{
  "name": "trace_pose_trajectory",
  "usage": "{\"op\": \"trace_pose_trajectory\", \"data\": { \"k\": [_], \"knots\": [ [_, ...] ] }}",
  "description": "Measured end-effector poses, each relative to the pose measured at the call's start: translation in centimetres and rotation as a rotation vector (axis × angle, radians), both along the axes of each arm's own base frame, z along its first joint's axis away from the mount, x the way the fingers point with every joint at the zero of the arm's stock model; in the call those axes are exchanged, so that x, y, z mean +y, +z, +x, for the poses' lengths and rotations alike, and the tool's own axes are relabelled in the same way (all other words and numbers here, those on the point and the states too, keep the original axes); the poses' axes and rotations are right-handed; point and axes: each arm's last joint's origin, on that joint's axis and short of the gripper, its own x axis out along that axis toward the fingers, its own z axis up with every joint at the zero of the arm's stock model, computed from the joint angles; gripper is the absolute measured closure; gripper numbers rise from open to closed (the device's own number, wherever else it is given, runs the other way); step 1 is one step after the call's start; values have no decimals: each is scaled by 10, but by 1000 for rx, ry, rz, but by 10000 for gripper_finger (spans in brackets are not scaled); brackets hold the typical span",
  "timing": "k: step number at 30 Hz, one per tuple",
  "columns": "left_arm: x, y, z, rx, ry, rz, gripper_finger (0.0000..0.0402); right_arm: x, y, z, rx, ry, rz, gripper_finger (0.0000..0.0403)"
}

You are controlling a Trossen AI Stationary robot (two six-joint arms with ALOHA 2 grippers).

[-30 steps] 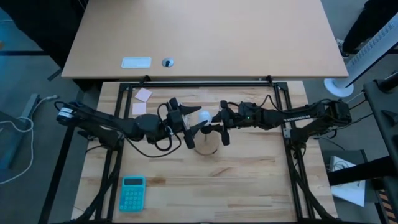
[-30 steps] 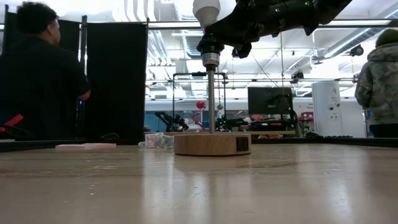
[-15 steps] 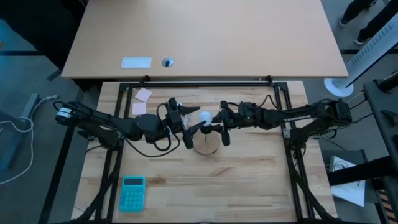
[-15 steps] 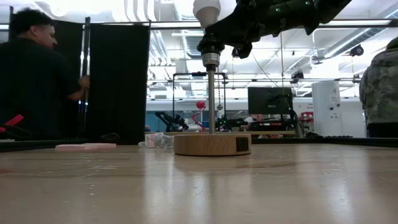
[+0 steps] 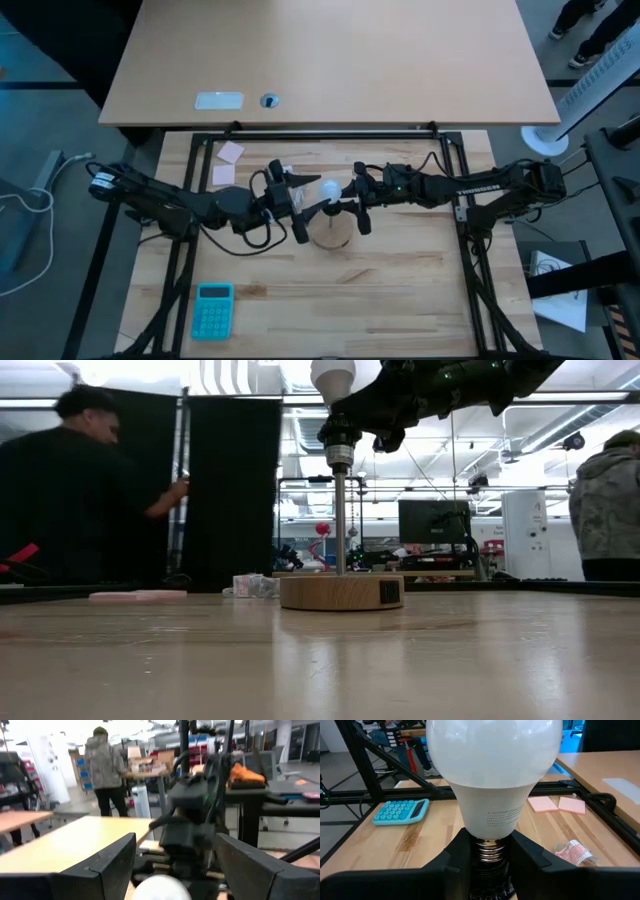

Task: Screw lightbulb
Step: Insert the lightbulb into the lamp

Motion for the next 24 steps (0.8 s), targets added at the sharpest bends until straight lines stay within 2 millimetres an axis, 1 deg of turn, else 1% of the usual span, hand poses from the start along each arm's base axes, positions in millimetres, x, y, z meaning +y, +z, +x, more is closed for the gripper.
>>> {"op": "trace_pose_trajectory", "data": {
  "k": [2,5,7,9,12,16,20,24],
  "knots": [
    [-3,3,-4,-12,-11,5,139,0,0,0,-2,2,-11,314],
    [-12,-3,-8,-1,-38,13,139,0,2,-1,-8,3,-27,314],
    [-19,-14,-11,-6,-63,12,139,1,6,-5,-16,5,-39,314],
    [-22,-25,-18,-48,-84,-1,139,4,14,-9,-47,11,-46,314],
    [-19,-40,-29,-129,-82,-28,139,6,27,-18,-103,18,-48,314],
    [-16,-61,-39,-166,-85,-44,139,12,39,-27,-142,33,-30,314],
    [-19,-72,-48,-211,-190,-44,139,24,45,-37,-125,74,-8,314],
    [-30,-77,-63,-232,-285,-67,139,44,49,-51,-80,149,38,314]
  ]
}}
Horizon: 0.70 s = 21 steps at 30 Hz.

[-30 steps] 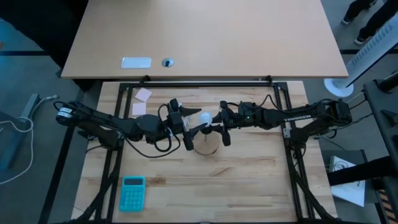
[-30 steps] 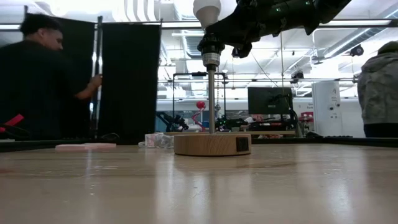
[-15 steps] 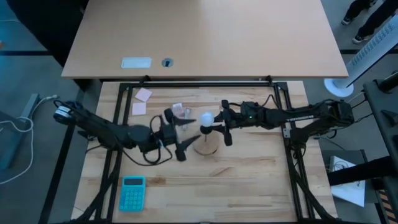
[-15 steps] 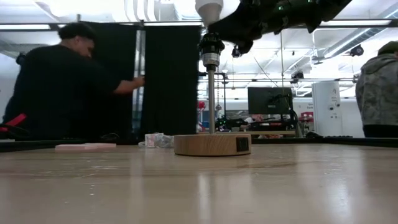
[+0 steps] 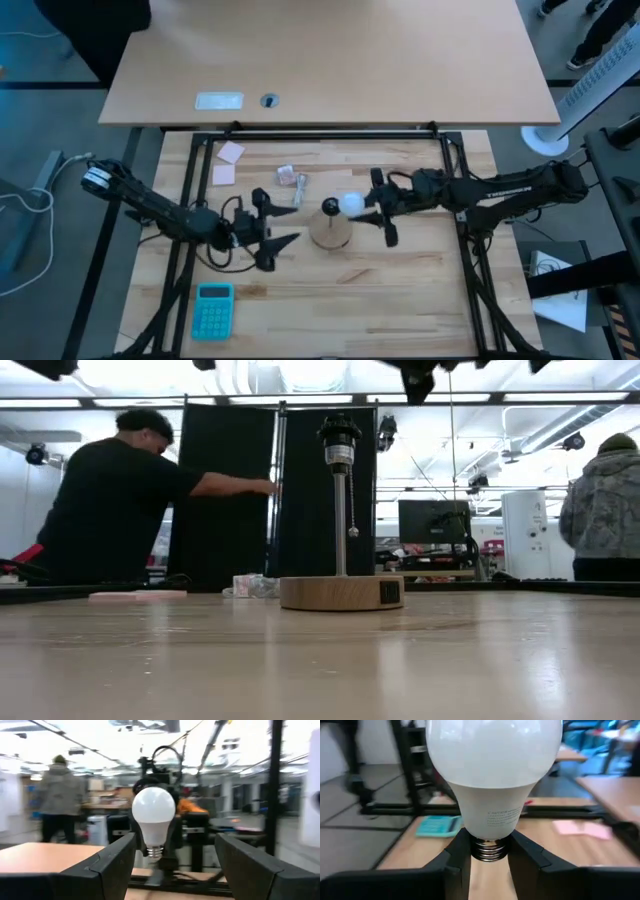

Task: Screw lightbulb
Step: Insert the lightbulb into the lamp

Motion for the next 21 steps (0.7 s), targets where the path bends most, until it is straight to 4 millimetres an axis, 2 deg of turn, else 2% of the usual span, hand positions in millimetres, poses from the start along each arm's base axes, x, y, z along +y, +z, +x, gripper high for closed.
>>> {"op": "trace_pose_trajectory", "data": {
  "k": [6,9,12,16,21],
  "knots": [
    [-20,-10,-10,37,-70,-25,139,33,5,-24,71,134,92,314],
    [-29,-20,-12,106,31,-50,139,48,-3,-31,171,164,113,314],
    [-37,-30,-13,151,104,-77,139,65,-18,-32,289,140,111,314],
    [-50,-49,-5,198,72,-122,139,85,-45,-24,430,63,85,314],
    [-77,-82,10,260,52,-181,139,108,-73,-8,477,-20,85,314]
  ]
}}
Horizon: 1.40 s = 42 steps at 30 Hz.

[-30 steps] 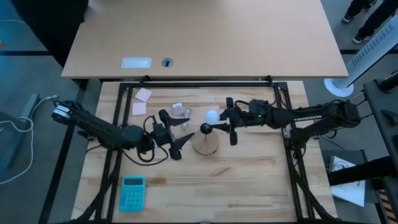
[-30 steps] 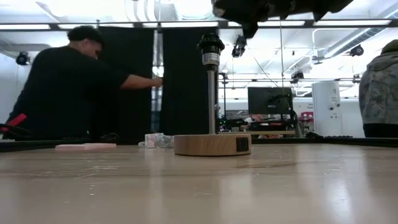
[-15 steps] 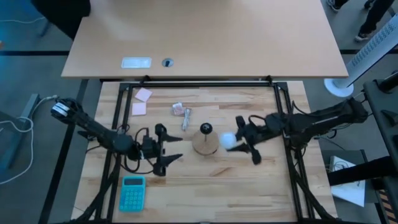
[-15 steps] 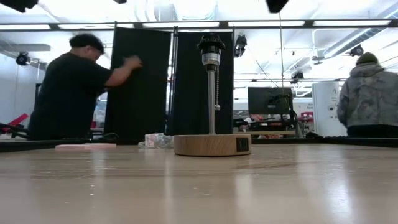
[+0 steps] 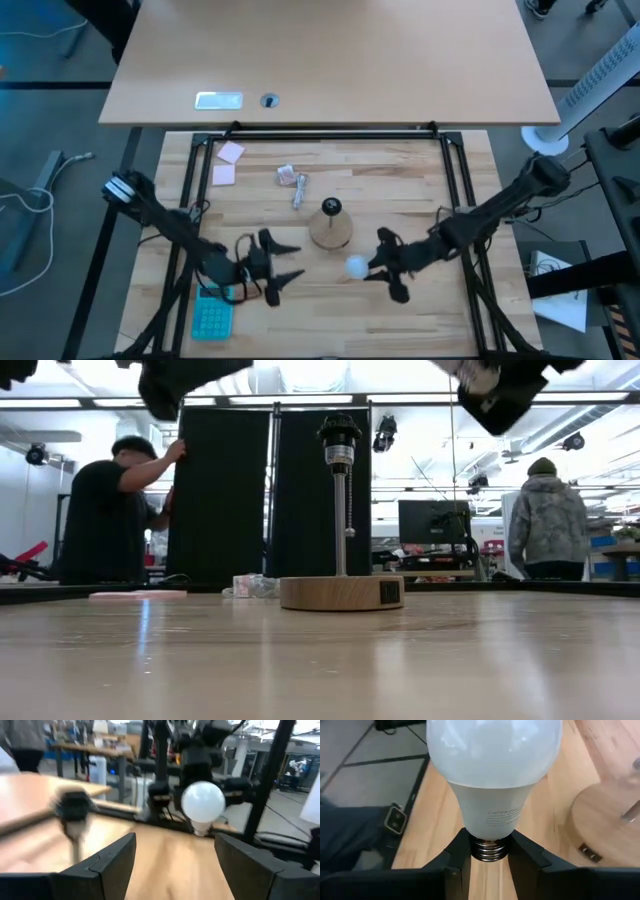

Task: Screw lightbulb
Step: Insert the lightbulb into the lamp

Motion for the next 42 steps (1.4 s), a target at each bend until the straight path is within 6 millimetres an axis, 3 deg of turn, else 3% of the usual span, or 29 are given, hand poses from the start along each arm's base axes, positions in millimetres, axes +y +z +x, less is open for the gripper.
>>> {"op": "trace_pose_trajectory", "data": {
  "k": [6,16,23,31,38,42],
  "knots": [
    [-26,-23,12,45,52,30,139,10,-32,11,97,-85,-6,314],
    [-22,-47,9,152,-22,-51,139,15,-81,22,395,-61,-57,314],
    [-24,-63,17,200,-34,-46,134,26,-84,47,455,-1,-171,314],
    [-34,-79,41,278,-107,71,80,35,-86,74,527,86,-278,314],
    [-32,-87,58,331,-70,99,42,39,-86,81,565,69,-292,314],
    [-30,-87,56,337,-62,136,40,40,-73,73,499,16,-320,314]
  ]
}}
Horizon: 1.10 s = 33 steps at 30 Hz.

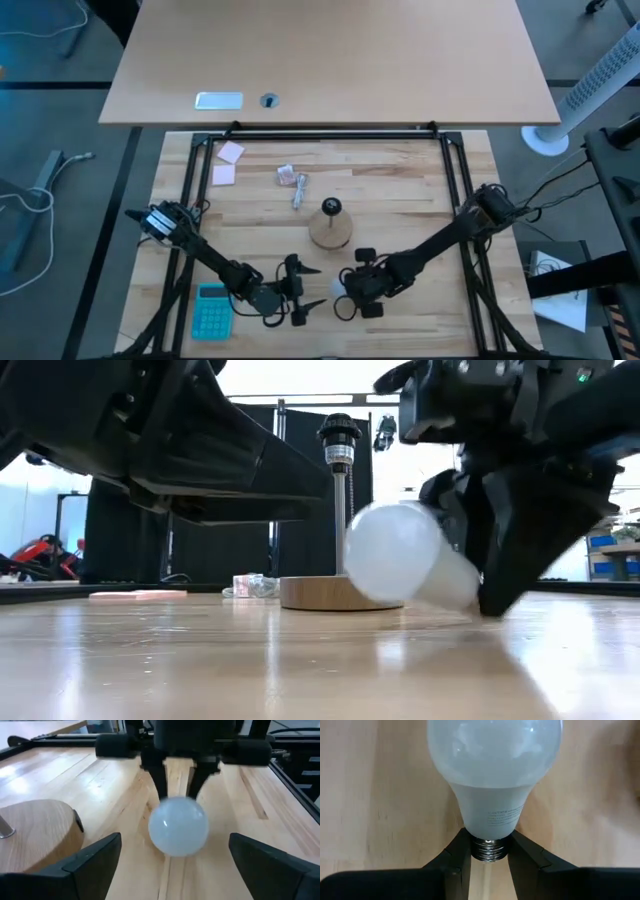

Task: Screw lightbulb
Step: Insert the lightbulb into the lamp

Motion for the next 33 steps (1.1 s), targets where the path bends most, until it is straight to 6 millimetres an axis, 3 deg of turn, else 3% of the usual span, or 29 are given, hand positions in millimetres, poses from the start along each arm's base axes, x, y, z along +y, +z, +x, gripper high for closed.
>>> {"op": "trace_pose_trajectory", "data": {
  "k": [4,10,15,24,33],
  "knots": [
    [3,7,-7,-56,43,23,40,1,16,-8,-193,-26,31,314],
    [5,27,-9,-244,-35,34,40,-1,20,-7,-483,-18,138,314],
    [3,43,-11,-312,-155,5,40,-2,22,-8,-565,27,145,314],
    [8,60,-1,-372,-131,50,40,-2,40,-2,-678,86,119,314],
    [1,74,9,-379,-129,82,40,-5,40,-1,-679,87,108,314]
  ]
}}
